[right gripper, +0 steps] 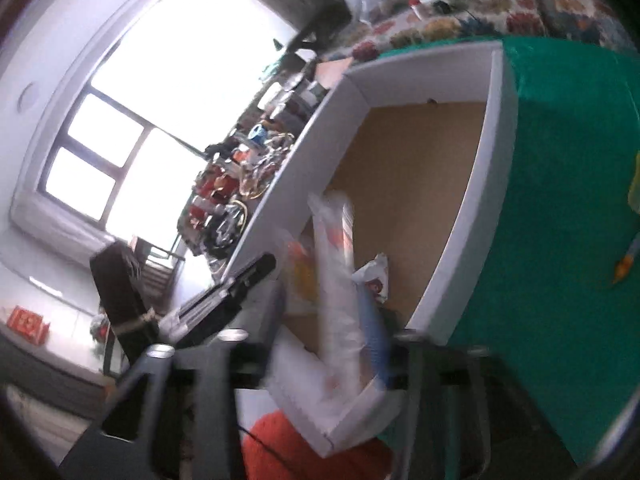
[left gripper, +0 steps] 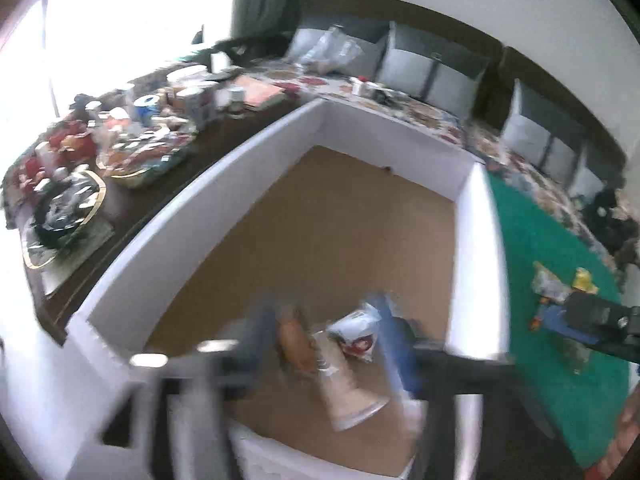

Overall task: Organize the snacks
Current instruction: 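Withdraw both open tools from the box back over the green cloth, then move left tool toward the red-labelled bag of round longans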

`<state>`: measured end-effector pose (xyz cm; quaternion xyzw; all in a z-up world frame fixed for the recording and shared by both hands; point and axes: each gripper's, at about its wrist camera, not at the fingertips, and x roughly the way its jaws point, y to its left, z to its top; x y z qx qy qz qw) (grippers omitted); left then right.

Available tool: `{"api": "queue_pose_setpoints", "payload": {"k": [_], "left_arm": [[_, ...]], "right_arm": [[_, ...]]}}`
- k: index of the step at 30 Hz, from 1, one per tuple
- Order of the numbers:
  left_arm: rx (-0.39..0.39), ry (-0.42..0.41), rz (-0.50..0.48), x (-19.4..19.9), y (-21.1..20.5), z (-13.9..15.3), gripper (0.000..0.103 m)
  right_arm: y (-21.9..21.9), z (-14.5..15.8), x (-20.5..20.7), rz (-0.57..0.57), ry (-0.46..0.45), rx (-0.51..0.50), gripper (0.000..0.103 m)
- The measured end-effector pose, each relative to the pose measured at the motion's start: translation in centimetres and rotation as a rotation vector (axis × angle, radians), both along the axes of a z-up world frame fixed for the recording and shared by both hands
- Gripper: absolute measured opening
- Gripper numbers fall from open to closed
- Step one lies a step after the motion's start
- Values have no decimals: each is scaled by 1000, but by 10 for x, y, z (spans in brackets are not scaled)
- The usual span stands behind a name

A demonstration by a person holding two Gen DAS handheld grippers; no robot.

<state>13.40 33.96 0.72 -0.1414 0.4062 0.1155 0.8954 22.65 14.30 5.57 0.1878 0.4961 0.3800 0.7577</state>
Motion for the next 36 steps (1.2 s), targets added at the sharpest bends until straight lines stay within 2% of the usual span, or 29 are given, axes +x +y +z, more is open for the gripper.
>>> {"api": "queue_pose_setpoints", "payload": {"k": [2,6,9,11,14,16,20,23,26,29,32,36], "left_arm": [[11,-30,20,-10,-3,1,80],[-46,-71,-10,-9,-23,15,81],[-100,-118,-85,-7,-63,29,85],[-151,-140,-161,-6,-102,32,88],[-211,-121,-257,1,-159,23,91],[-226,-71,-312,10,-204,5,91],[-164,48,-396,29,-279,-44,91],[-91,93,-414,41,-322,-76,91],[-26,106,-414,52,-345,-95,91],[22,104,-404,64,-361,-110,91],[52,99,-391,75,-367,-117,91],[112,81,-380,81,-374,-127,91]], "right_arm": [[-13,-4,-2,-17,-12,-7,54],[-68,-15,-11,-67,-81,-96,59],[-125,-37,-31,-126,-180,-254,63],[-171,-60,-46,-181,-232,-396,63],[-240,-92,-64,-268,-233,-548,63],[-289,-111,-72,-346,-216,-630,63],[-360,-120,-75,-500,-207,-703,64],[-400,-118,-75,-610,-242,-731,72],[-425,-121,-78,-657,-256,-759,74],[-446,-127,-69,-682,-207,-727,74],[-459,-128,-53,-704,-181,-708,74],[-466,-129,-41,-701,-201,-725,74]]}}
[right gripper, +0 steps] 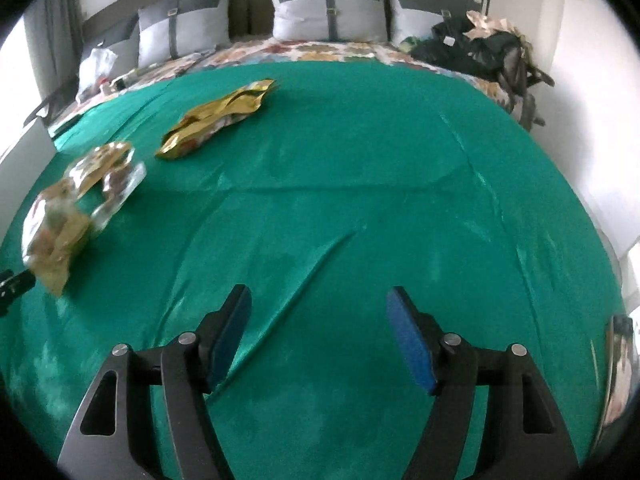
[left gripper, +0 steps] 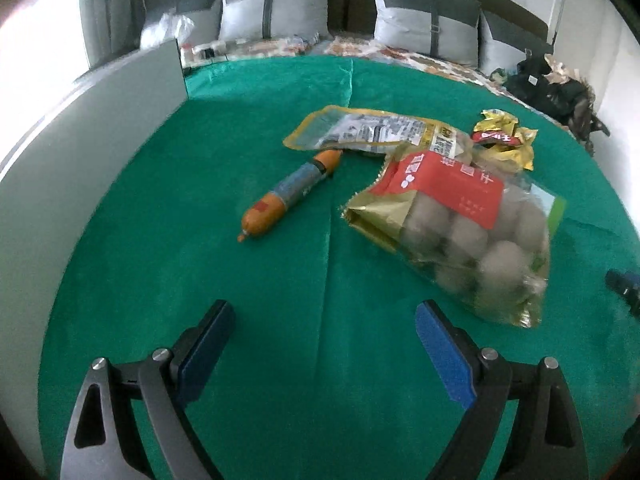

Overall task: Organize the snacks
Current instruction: 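Move left tool toward the red-labelled bag of round longans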

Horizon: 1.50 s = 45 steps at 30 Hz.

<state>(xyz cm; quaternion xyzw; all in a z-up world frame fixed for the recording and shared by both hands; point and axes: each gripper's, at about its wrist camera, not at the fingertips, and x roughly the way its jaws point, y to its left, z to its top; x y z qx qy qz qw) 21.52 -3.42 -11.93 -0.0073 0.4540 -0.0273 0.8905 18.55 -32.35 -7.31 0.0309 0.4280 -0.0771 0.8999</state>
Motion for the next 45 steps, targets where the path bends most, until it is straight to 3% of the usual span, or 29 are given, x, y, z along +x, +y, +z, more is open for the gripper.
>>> {"api": "queue_pose_setpoints", "payload": {"k": [5,17,28,30,32,37,39,42,45], "left_arm": [[17,11,-8,3,-2,-4,103],[22,14,-8,4,-3,-4,103],[20,17,-14,4,-3,-4,103],[17,57,-31,6,-3,-2,103],[-22,66,-11,9,0,6,102],[-272,-70,65,23,9,58,102],[-318,-80,69,37,4,71,102],[-305,-77,57,60,-14,83,103],[-230,-47,14,76,-37,75,103]], "right_arm": [[-11,-10,5,6,-2,23,74],[-12,-10,6,11,12,31,88],[-13,-11,7,17,16,32,91],[-13,-11,8,16,16,32,91],[-13,-11,7,16,16,32,92],[-13,-11,7,16,16,31,92],[-13,-11,7,16,16,31,92],[-13,-11,7,16,16,32,92],[-13,-11,7,17,16,32,93]]}}
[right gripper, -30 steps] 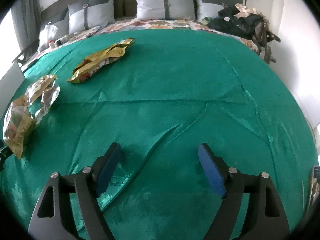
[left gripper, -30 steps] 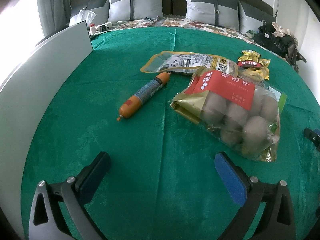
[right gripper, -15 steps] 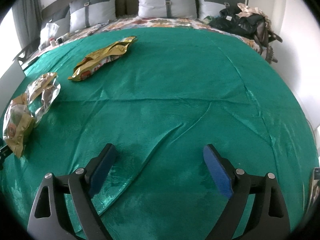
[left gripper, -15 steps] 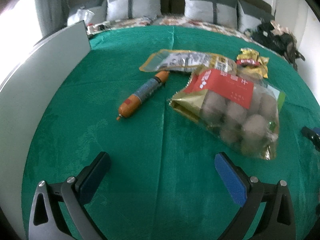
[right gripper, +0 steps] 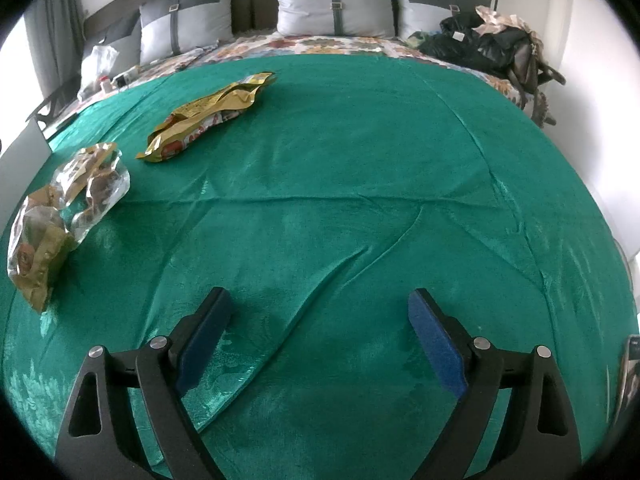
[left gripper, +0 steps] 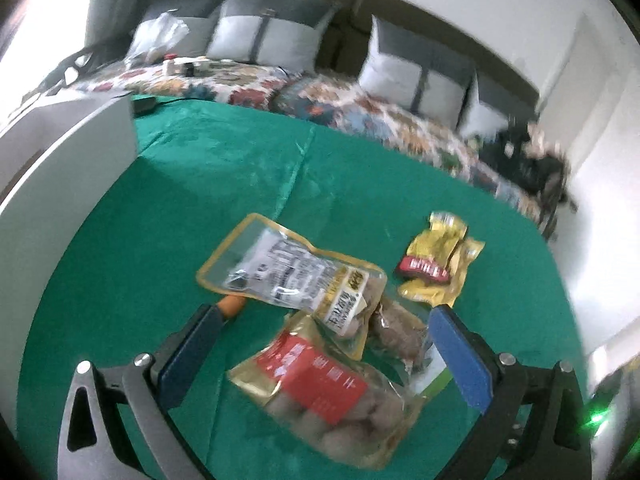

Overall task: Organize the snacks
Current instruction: 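Move left tool toward the red-labelled bag of round longans, then close left tool on the longan bag and lift it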

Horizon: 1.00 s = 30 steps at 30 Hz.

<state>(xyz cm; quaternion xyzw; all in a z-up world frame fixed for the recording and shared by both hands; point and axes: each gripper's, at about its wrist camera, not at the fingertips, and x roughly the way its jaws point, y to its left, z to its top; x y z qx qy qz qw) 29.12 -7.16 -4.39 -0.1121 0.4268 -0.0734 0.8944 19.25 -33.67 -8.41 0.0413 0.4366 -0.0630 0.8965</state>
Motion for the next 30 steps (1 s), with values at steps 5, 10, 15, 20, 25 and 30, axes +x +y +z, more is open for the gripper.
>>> {"api": "queue_pose_setpoints", "payload": {"k": [5,10,15,20,25,30], "left_arm": [[83,55,-32,6,-19,-30,102],[84,39,-44,-10,-14,-47,103],[99,57,-85,-21,-13,-47,103],[97,67,-111,-36,-7,-46,103],[74,86,-139,-54,0,-42,103],[28,17,-107,-66,17,-12,103]], "right_arm": [[1,0,0,0,0,1,93],[1,0,0,0,0,0,94],[2,-1,-1,1,1,0,95],[2,-1,-1,1,1,0,95],[1,-1,-1,1,1,1,95],[1,-1,-1,1,1,1,95]]}}
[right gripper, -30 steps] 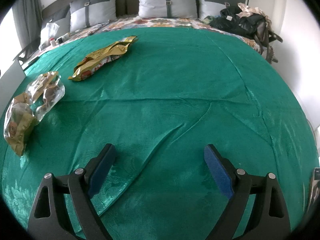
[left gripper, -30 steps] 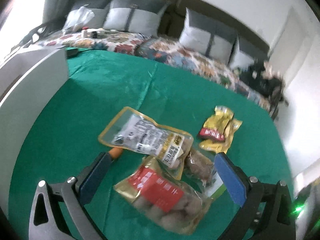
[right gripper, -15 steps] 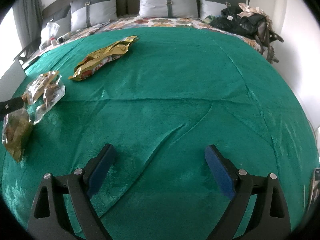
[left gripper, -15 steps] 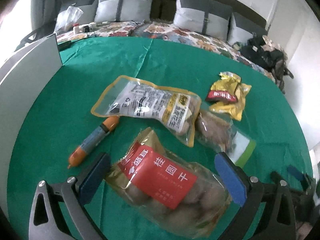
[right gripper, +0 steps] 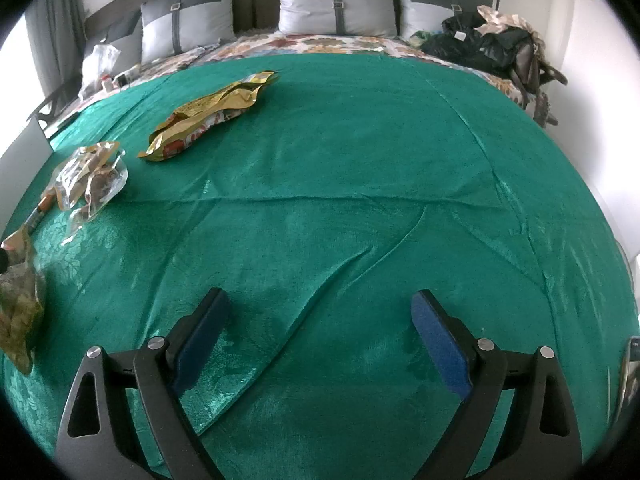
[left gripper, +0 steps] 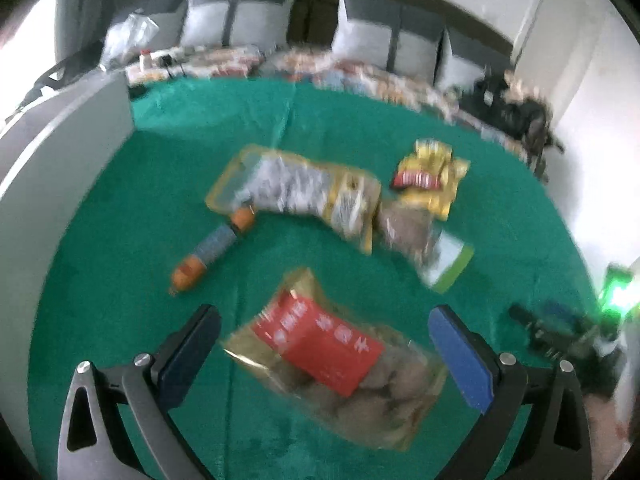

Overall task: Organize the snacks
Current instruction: 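Close left tool on the longan bag and lift it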

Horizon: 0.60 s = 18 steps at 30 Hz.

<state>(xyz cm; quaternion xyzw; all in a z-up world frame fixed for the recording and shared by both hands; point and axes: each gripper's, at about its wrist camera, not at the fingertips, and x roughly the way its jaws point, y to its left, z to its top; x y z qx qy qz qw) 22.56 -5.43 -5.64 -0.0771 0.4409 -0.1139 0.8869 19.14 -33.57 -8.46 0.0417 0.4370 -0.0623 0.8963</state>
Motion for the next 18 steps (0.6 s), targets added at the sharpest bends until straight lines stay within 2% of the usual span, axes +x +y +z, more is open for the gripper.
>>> {"api": "queue_pose_setpoints", "payload": {"k": [3,6,10,12,18], "left_arm": [[-85,-37,87,1,27,22,103],[-128,-17,124,6,43,26,103],[-33,24,16,2,28,20,102],[0,42,-5,1,15,16,103],[92,57,54,12,-28,4,103]], "right_arm": [[0,0,0,0,0,0,95],[0,0,0,0,0,0,95],[0,0,0,0,0,0,95],[0,0,0,0,0,0,95],[0,0,0,0,0,1,96]]}}
